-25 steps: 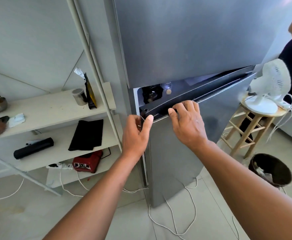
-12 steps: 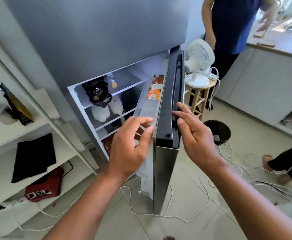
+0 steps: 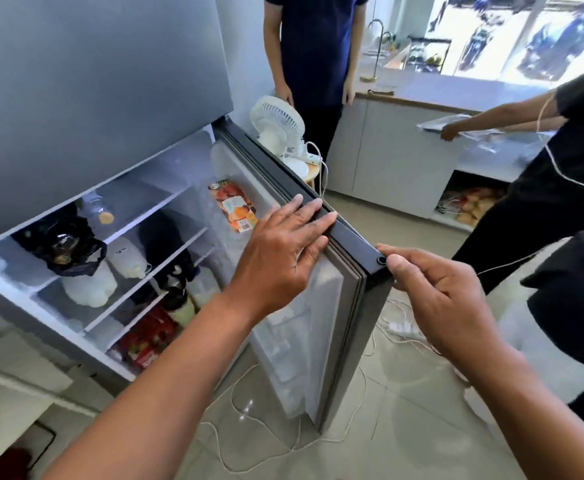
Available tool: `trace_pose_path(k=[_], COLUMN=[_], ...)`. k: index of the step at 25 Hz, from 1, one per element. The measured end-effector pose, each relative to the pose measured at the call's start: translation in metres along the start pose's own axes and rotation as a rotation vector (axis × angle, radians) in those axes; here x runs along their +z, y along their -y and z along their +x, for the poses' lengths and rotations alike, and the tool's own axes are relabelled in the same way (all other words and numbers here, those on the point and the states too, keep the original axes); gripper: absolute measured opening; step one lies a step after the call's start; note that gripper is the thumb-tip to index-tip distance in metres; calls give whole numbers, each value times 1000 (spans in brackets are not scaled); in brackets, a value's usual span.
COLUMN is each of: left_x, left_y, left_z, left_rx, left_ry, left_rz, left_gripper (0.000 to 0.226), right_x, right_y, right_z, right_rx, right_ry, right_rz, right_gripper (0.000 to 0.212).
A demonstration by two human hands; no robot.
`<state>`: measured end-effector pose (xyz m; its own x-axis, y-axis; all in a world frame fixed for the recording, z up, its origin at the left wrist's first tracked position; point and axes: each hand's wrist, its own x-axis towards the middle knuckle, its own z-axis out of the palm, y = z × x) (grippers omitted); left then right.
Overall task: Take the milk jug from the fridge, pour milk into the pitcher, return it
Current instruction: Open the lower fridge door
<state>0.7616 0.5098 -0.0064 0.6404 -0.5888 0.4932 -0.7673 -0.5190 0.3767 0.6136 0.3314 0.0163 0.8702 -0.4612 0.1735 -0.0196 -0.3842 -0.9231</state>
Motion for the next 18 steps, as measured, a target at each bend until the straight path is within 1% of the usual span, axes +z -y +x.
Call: trace_pose_path(k=[2,4,5,7,9,11,13,18], left_x=[15,29,36,50,61,74,86,115], left_y=[2,1,-2,-9,-12,-17,-22,-37], left_z=[27,57,71,97,117,137,157,203], left_rx=[34,52,58,71,90,108,113,50], left_ry=[21,67,98,140,162,205,245,305], left_rz=[29,47,53,76,127,197,268,403], left_gripper=[44,46,47,50,53,58,64,76], right_x=[-9,-12,-13,-18,-23,-32,-43,-67], right_y=[1,-5,-10,-20,-25,-30,-36,-49], right_z=[8,25,35,60,86,113,140,200], right_rx=[-128,-267,-295,-233,-114,-35,5,77], right_ry=[-45,-33,-21,13,36,47,54,73], right_rz=[-320,-626,-751,-919,-1002,-1030,-1033,-1042], right_gripper=[30,42,49,62,72,76,76,76])
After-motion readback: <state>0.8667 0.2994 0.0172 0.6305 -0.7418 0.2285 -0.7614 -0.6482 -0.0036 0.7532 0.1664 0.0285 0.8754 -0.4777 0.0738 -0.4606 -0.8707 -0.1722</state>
